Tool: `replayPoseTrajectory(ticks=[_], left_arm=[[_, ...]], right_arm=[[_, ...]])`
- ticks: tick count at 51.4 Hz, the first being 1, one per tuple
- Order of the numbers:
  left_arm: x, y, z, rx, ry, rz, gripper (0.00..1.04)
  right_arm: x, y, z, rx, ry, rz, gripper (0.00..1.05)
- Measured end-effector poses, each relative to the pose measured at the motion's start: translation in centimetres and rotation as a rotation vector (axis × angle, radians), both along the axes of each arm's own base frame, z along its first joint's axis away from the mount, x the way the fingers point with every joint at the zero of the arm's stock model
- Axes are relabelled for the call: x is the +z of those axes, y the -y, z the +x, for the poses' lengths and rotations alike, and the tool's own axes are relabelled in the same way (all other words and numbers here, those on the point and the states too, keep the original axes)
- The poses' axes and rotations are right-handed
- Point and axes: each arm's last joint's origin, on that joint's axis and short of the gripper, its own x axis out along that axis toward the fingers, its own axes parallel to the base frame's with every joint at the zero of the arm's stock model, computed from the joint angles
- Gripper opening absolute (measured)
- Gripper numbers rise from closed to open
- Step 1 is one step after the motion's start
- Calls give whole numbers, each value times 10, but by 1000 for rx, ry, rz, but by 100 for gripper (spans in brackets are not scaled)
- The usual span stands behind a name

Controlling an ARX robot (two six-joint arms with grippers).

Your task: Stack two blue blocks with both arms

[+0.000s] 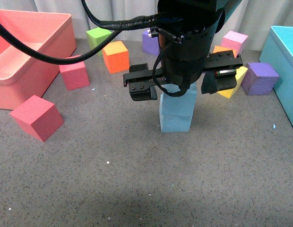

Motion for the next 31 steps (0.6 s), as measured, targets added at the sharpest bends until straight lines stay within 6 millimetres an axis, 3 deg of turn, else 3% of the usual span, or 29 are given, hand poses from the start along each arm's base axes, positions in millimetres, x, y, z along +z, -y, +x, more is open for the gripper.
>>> replayPoseTrajectory(ticks=[13,17,22,24,27,31], left_arm=[[35,-14,-4,12,79,-49,98],[23,-28,-7,24,410,100,84],[2,-68,-28,3,634,213,68],[-2,-93,-41,5,749,206,59],[4,-112,-52,33,862,173,52],[31,-156,-81,89,1055,133,33]], right_arm=[[0,0,0,0,0,0,95],[0,0,0,0,0,0,95],[0,0,0,-1,0,0,95],[0,0,0,-3,0,0,95],[0,0,0,-3,0,0,95],[0,0,0,-2,0,0,95]])
